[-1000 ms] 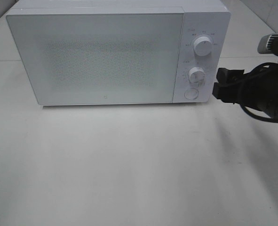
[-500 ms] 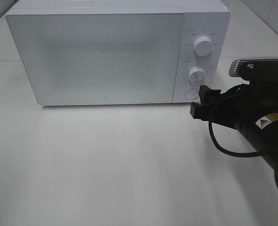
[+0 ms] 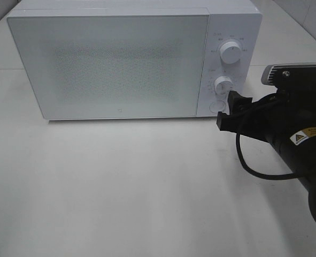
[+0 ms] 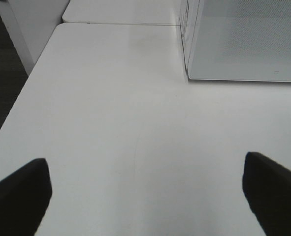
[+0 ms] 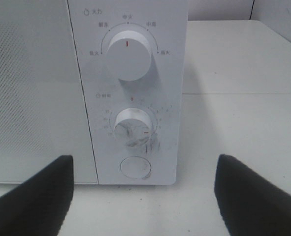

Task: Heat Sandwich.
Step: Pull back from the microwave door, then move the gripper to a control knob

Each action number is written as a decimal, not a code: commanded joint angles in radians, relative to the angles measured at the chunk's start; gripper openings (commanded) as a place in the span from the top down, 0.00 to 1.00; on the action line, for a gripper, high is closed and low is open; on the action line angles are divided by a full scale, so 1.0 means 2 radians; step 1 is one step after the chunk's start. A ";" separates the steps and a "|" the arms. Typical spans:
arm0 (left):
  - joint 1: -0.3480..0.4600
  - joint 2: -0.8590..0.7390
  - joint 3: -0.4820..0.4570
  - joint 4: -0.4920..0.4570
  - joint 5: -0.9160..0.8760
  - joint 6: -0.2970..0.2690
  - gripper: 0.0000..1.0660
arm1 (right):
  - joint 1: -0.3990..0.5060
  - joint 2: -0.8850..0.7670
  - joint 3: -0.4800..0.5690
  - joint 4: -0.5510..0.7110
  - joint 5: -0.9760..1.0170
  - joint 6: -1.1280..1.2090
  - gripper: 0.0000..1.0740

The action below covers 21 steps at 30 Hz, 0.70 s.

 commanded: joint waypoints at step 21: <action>0.002 -0.013 0.003 -0.003 -0.005 -0.003 0.05 | -0.052 0.120 -0.106 -0.070 0.007 0.014 0.29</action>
